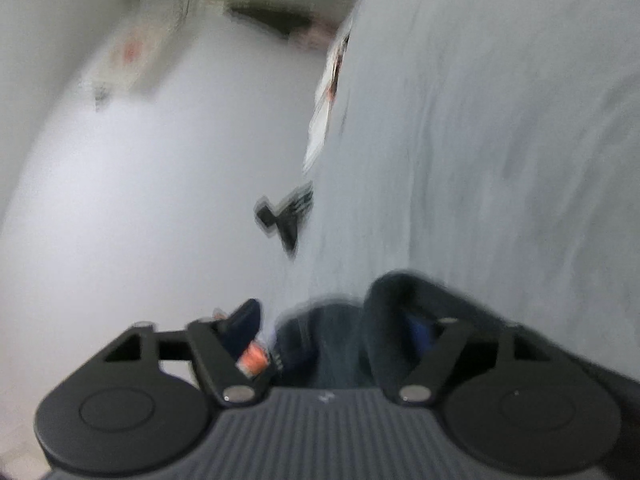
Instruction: Fold clothes
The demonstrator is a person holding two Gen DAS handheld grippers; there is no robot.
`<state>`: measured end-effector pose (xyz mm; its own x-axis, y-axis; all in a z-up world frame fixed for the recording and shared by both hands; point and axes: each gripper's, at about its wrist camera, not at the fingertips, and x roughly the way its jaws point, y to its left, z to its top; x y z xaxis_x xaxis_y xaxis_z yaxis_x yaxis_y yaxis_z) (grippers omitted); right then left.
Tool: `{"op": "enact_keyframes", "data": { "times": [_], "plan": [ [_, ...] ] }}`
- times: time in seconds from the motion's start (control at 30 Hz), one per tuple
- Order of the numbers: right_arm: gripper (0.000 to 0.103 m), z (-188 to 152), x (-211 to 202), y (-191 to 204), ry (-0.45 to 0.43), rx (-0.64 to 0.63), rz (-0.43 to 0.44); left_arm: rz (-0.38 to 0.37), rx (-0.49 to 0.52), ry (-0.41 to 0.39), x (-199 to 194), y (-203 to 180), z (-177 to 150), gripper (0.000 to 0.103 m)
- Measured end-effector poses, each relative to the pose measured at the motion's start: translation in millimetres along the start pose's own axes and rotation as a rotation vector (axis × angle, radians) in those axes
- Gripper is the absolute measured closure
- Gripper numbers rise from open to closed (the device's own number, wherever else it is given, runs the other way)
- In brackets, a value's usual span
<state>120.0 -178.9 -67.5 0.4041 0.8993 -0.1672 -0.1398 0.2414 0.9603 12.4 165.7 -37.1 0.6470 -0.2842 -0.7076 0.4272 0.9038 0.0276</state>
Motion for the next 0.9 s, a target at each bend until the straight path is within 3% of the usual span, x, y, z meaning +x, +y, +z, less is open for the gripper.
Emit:
{"op": "enact_keyframes", "data": {
  "times": [0.03, 0.1, 0.17, 0.33, 0.53, 0.7, 0.83, 0.9],
  "plan": [
    [0.068, 5, -11, 1, -0.075, 0.004, 0.016, 0.000, 0.002, 0.000, -1, 0, 0, 0.009],
    [0.066, 13, -20, 0, -0.098, 0.024, -0.026, 0.001, 0.002, 0.002, -3, 0, 0, 0.009],
    [0.065, 15, -19, 2, -0.031, 0.005, -0.120, 0.002, -0.003, 0.002, -5, 1, 0, 0.009],
    [0.062, 15, -8, 22, 0.071, -0.089, -0.160, -0.003, -0.072, -0.030, -22, 15, 3, 0.011],
    [0.063, 2, 16, 40, 0.192, -0.224, -0.292, -0.003, -0.158, -0.062, -36, 35, 1, 0.011],
    [0.062, 3, 15, 36, 0.286, -0.188, -0.258, -0.007, -0.159, -0.057, -36, 39, -1, 0.011],
    [0.060, 14, 16, 16, 0.336, -0.065, -0.157, 0.006, -0.142, -0.046, -34, 34, 0, 0.011],
    [0.053, 17, 34, 7, 0.355, -0.023, -0.121, 0.012, -0.139, -0.041, -33, 31, 1, 0.011]
  ]
}}
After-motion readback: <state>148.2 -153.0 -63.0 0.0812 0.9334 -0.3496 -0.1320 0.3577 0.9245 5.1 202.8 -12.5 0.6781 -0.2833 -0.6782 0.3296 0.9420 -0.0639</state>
